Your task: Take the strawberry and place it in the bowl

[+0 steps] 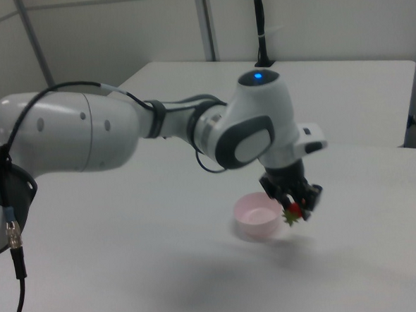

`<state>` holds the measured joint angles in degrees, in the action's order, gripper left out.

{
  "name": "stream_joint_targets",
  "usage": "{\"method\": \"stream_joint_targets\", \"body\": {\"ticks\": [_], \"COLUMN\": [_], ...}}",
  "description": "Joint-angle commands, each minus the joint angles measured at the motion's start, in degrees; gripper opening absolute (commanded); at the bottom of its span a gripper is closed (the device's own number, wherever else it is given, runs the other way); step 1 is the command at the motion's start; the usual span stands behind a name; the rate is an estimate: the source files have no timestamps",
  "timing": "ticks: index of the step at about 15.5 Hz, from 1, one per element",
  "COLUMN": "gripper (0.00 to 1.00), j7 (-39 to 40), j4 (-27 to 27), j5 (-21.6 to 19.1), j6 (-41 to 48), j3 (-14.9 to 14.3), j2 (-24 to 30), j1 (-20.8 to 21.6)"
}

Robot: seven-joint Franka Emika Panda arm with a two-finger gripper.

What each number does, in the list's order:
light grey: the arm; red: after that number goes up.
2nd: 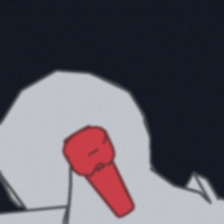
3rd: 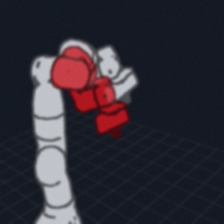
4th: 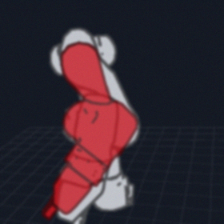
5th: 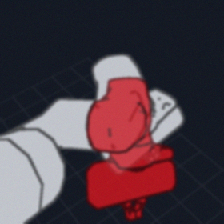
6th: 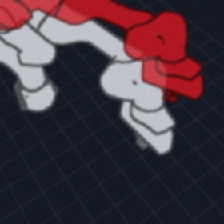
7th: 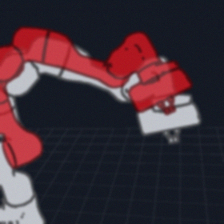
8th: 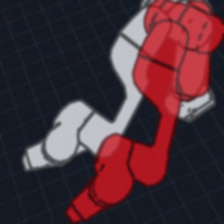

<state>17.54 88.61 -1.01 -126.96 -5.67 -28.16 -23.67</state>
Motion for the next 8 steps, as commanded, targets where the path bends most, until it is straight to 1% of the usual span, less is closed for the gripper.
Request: {"method": "stream_joint_targets", "body": {"ticks": [1, 3, 4, 5, 6, 7, 8], "gripper": [0.45, 0.45, 0.48, 0.66, 0.94, 1.0, 1.0], "j7": [-6.37, -8.48, -9.27, -9.45, -9.46, -9.46, -9.46], "j4": [-0.28, -0.19, -0.1, 0.07, 0.16, 0.08, -0.01], "j5": [-0.48, -0.04, 0.04, 0.13, 0.13, 0.13, 0.13], "j6": [1.63, 1.63, 1.63, 1.63, 1.8, 2.32, 3.81], "j3": [1.98, 2.25, 2.25, 2.25, 2.25, 2.25, 2.25], "j2": [0.91, 0.73, 0.56, 0.47, 0.56, 0.99, 1.69], "j1": [3.88, 6.87, 7.58, 7.93, 8.02, 8.02, 8.11]}}
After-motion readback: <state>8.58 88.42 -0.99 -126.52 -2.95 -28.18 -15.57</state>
